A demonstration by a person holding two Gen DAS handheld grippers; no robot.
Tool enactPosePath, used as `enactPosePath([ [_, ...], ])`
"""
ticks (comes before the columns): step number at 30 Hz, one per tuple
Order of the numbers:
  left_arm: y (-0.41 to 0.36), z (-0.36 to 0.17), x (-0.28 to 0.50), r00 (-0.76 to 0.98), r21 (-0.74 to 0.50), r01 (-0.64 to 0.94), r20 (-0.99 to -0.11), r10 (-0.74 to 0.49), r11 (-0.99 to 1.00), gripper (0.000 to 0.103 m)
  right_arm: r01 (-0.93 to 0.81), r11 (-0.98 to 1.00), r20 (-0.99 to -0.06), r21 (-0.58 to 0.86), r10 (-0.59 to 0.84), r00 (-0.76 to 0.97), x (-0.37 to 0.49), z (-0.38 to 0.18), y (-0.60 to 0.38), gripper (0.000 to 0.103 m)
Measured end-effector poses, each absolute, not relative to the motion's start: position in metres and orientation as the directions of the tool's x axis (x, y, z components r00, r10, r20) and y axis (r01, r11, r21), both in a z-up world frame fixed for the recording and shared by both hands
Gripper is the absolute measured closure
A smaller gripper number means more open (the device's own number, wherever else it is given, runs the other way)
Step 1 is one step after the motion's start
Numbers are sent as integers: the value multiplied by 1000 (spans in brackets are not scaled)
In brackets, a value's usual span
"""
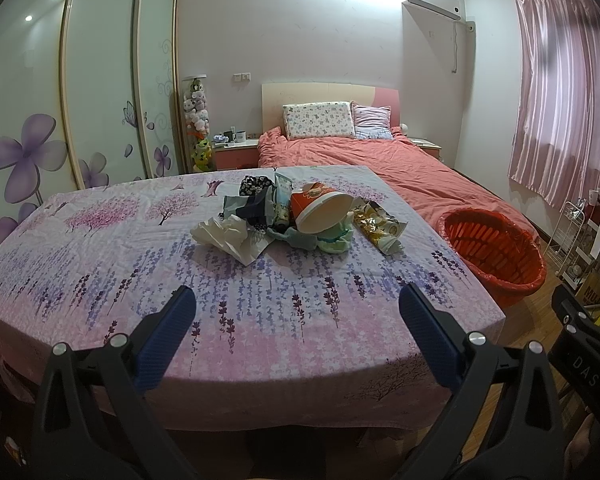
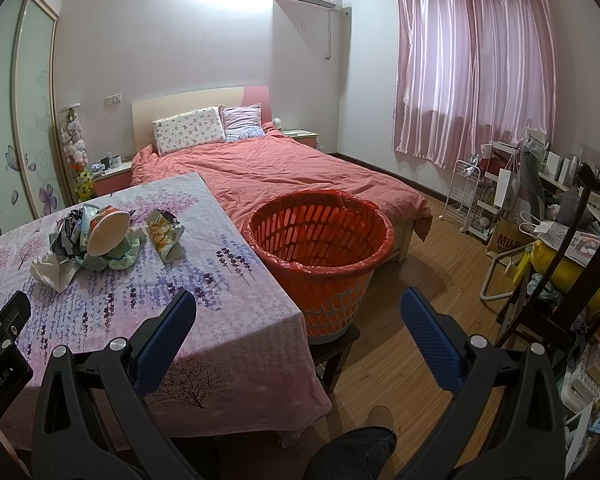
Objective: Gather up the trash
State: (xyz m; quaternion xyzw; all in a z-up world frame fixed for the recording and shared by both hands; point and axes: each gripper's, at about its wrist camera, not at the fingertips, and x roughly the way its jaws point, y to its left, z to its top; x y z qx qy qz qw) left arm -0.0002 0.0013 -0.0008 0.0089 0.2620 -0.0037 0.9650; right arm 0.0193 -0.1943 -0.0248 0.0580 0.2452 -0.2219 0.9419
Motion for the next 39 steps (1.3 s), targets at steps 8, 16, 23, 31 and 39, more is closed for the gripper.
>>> enactPosePath([
  [8,2,-1,0,863,15,12,-506,-3,1000,4,447,895,-488,0,-390,781,19,-25,-194,2],
  [16,2,-1,0,862,14,12,-507,-3,1000,4,447,895,-488,0,-390,781,20,-25,-194,2],
  [23,3,-2,0,862,14,12,-507,-3,1000,4,447,894,-489,0,-390,780,20,-26,-194,2],
  [31,2,-4,-1,855,13,8,-518,0,1000,4,447,894,-489,-5,-392,779,20,-28,-194,2],
  [39,25,-14,20,843,16,-61,-535,60,998,4,430,903,-472,-8,-383,794,29,-29,-193,2],
])
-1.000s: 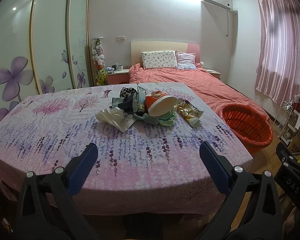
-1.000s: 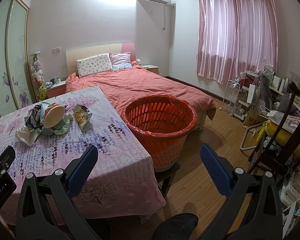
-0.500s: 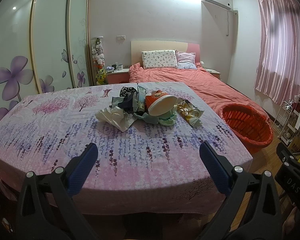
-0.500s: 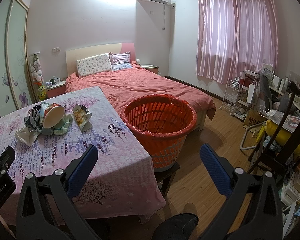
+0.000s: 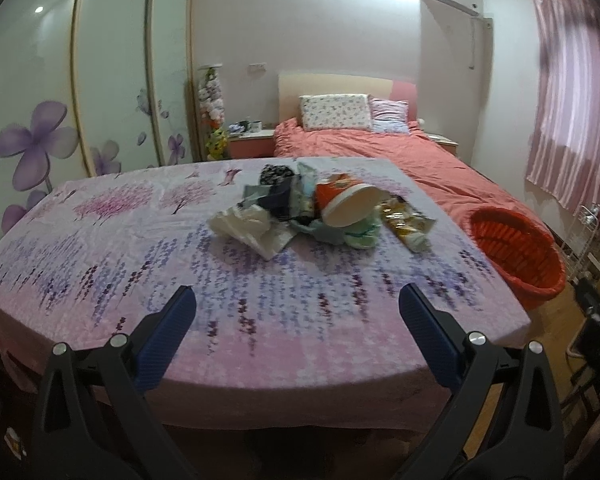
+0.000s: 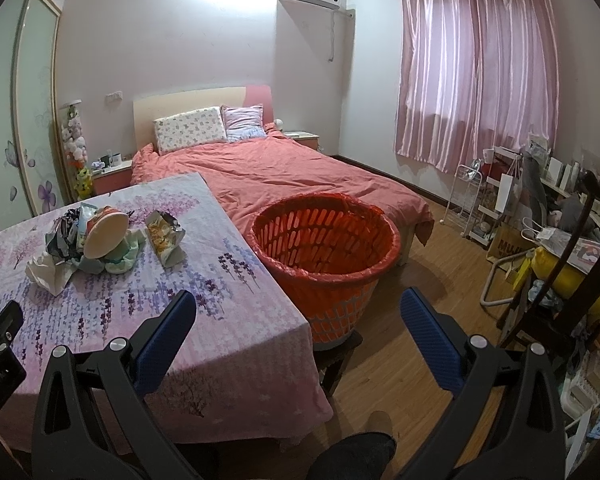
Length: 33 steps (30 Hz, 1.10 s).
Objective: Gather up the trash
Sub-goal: 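Grasp the white tissue with the left gripper while the right gripper grasps the snack wrapper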
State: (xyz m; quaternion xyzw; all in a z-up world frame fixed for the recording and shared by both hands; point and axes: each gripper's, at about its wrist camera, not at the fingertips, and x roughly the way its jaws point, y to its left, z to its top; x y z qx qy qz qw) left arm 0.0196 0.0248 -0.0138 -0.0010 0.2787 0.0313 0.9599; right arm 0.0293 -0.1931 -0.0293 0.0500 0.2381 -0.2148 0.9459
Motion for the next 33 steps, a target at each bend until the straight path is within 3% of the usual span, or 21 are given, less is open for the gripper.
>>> enactPosePath([
  [9,81,-29,65,795,-21,-159,-595,115,987,4,281,957,-507,69,-209,836,75,-37,-188,7],
  [17,109,-35,118,779,-23,-171,-615,121,985,11,125,966,-578,226,30,816,147,-50,-176,40],
  [27,110,-49,177,755,-50,-116,-654,56,992,11,154,953,-685,259,69,726,239,-84,-181,50],
  [33,112,-62,204,717,-80,-112,-696,25,990,18,142,946,-723,292,121,680,254,-98,-179,67],
])
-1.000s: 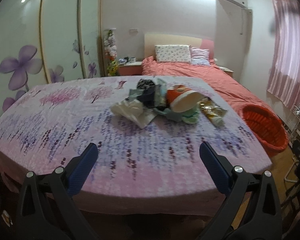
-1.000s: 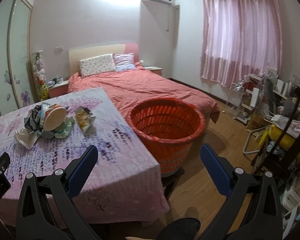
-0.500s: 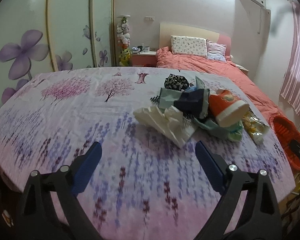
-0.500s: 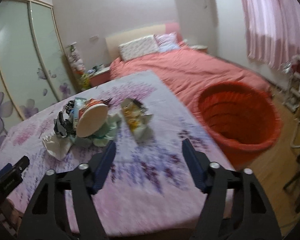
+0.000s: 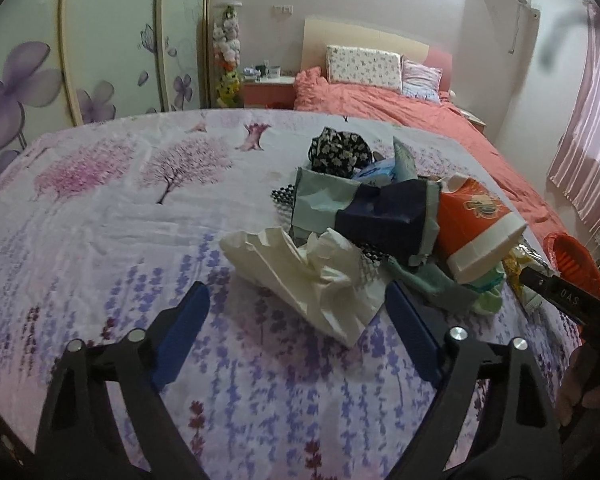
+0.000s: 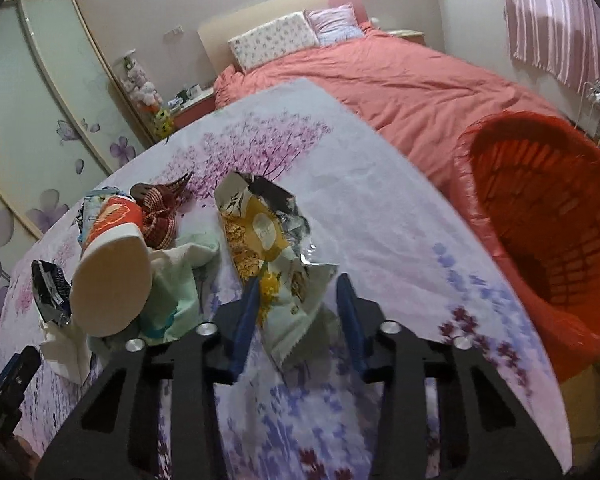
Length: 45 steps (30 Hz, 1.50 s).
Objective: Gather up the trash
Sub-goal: 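Grasp the white tissue with the left gripper while the right gripper grasps the snack wrapper, then carry tissue and wrapper over the orange basket and open both grippers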
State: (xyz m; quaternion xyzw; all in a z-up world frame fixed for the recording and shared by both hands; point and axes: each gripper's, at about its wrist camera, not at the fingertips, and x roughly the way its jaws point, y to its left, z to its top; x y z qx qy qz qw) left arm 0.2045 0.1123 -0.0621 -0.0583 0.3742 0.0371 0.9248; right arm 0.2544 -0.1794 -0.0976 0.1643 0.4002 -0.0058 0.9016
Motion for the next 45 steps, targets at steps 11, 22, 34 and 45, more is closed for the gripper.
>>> enactPosePath([
  [11,121,-85,231,658,-153,-96,-751,-52,984,51,81,951,-714,299,167,679,257,-93,-173,86],
  [22,141,-76,219,681,-171,-51,-727,-92,984,86,53,952,-684,300,176,708,246,-80,-173,90],
  [34,155,-39,204,743,-162,-23,-662,-91,986,88,40,962,-618,271,142,773,229,-53,-177,90],
  [45,114,-1,195,777,-187,90,-601,-186,978,87,67,964,-519,256,79,851,203,-23,-190,90],
])
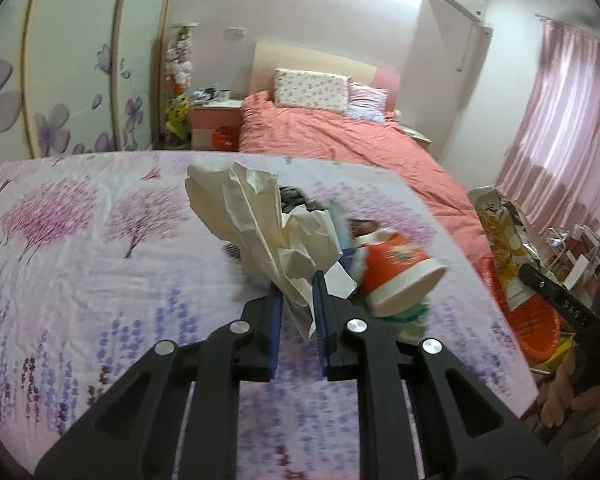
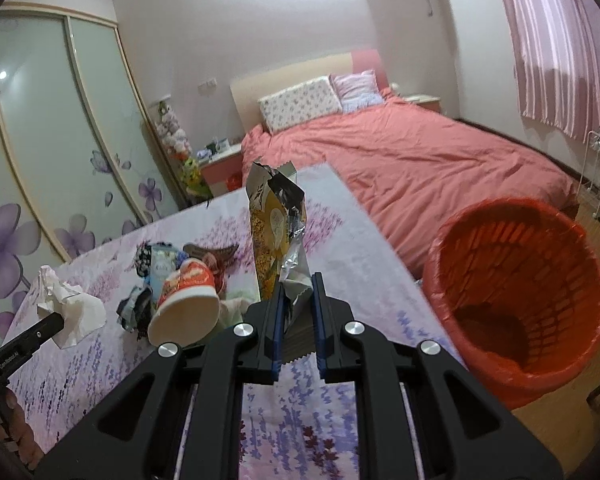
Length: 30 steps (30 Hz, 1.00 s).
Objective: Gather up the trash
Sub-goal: 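Carry tissue and wrapper over the orange basket and open both grippers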
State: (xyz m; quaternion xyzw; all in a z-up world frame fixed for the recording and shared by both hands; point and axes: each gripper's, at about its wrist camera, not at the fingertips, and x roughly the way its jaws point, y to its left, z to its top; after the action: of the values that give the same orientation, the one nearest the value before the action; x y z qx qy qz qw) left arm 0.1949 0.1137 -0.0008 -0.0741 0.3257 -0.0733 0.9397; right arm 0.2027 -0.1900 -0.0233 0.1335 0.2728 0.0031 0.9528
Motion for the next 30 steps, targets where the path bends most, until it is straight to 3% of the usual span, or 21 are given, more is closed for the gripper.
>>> enactPosePath([
  [14,0,30,200,734,-205,346,-548,-400,916,88,203,948,-410,245,-89,908,172,-4,-240,90],
  [30,-178,-2,238,534,-207,617,-600,-596,760,87,402,869,-435,287,-256,863,169,-32,-329,90],
])
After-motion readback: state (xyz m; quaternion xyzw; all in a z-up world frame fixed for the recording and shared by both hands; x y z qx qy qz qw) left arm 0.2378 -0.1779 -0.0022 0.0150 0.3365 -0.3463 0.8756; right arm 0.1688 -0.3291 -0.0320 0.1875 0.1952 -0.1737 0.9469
